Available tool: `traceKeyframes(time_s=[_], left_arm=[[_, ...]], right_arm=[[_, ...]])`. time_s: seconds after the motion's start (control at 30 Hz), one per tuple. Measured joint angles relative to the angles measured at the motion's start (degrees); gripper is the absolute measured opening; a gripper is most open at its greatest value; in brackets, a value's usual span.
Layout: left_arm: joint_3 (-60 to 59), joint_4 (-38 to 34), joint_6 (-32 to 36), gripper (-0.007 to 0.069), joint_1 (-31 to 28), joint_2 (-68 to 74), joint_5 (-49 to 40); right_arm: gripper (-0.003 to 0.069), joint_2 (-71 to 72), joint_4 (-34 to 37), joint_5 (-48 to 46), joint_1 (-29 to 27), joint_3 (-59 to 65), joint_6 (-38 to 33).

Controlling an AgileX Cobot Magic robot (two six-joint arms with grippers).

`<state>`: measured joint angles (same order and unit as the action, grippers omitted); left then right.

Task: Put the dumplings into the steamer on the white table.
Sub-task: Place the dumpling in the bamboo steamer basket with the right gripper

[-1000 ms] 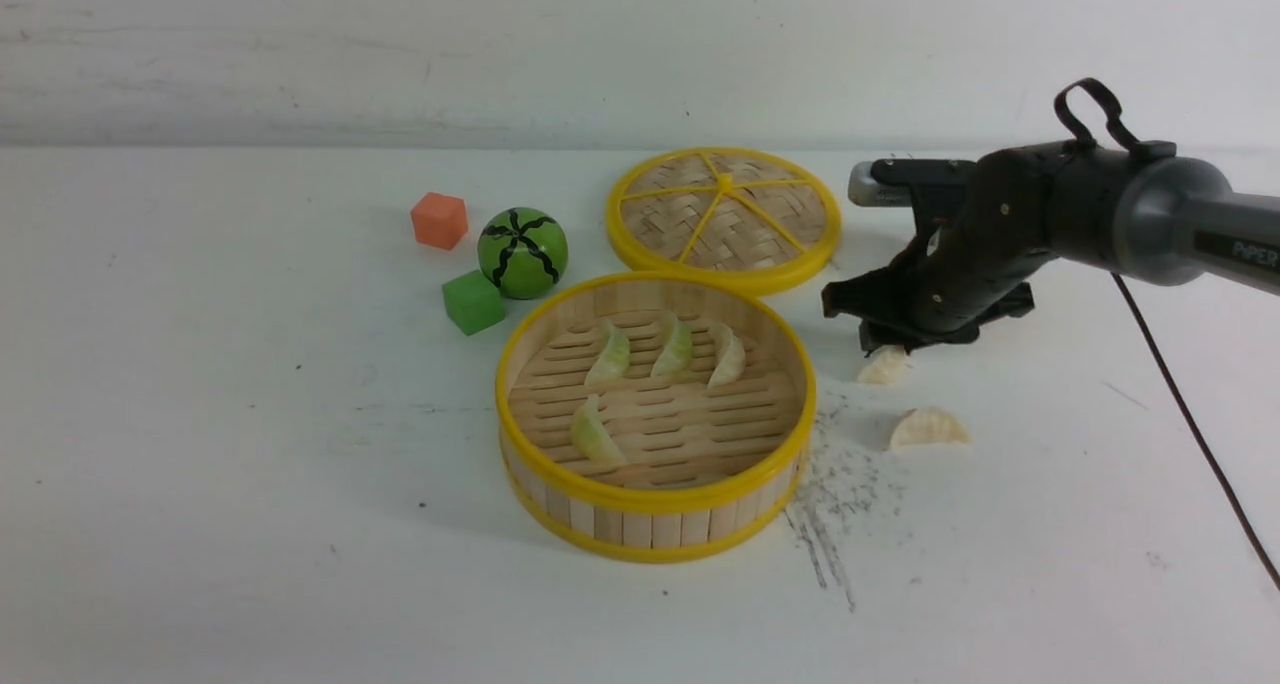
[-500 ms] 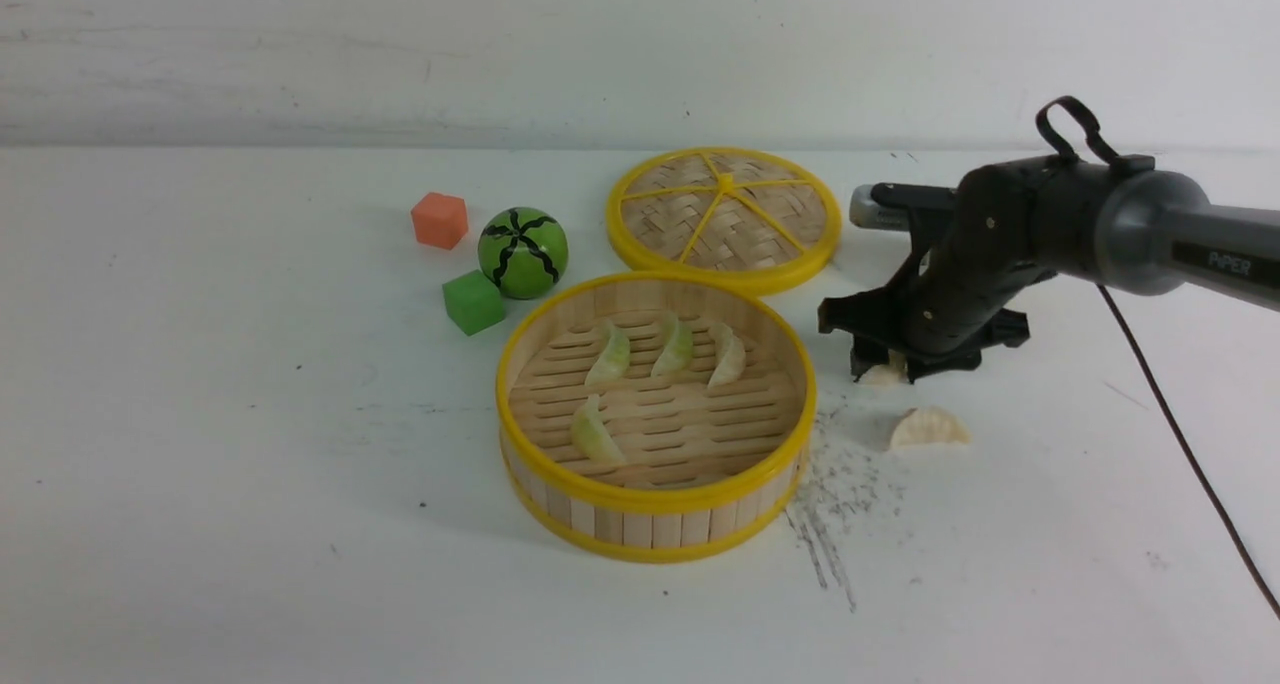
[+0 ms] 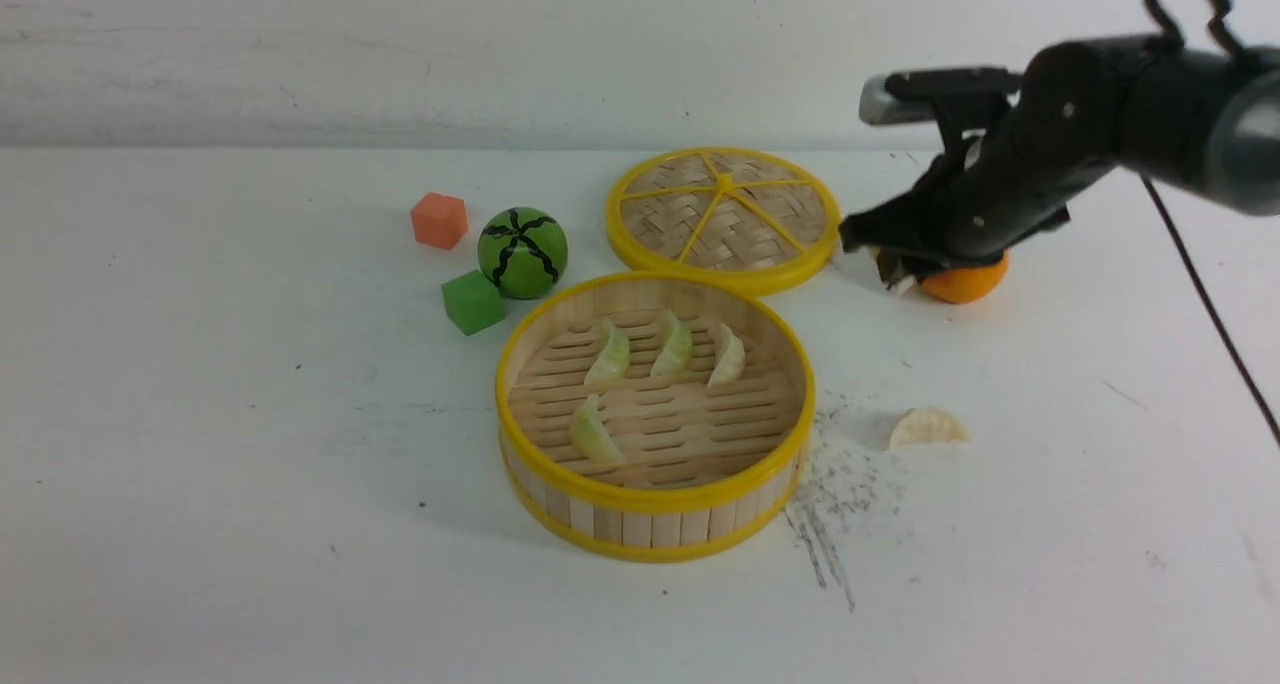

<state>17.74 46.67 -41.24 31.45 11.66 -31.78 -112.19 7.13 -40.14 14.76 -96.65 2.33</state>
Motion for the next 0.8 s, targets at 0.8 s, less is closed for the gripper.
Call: traceKeyframes(time_s=[0.8], left_arm=[[0.0,0.4,0.0,0.0093,0.0,-9.7,-3.0]], right_arm=[[0.0223,-9.5,10.4,-2.8,15.5,1.1,-1.5]])
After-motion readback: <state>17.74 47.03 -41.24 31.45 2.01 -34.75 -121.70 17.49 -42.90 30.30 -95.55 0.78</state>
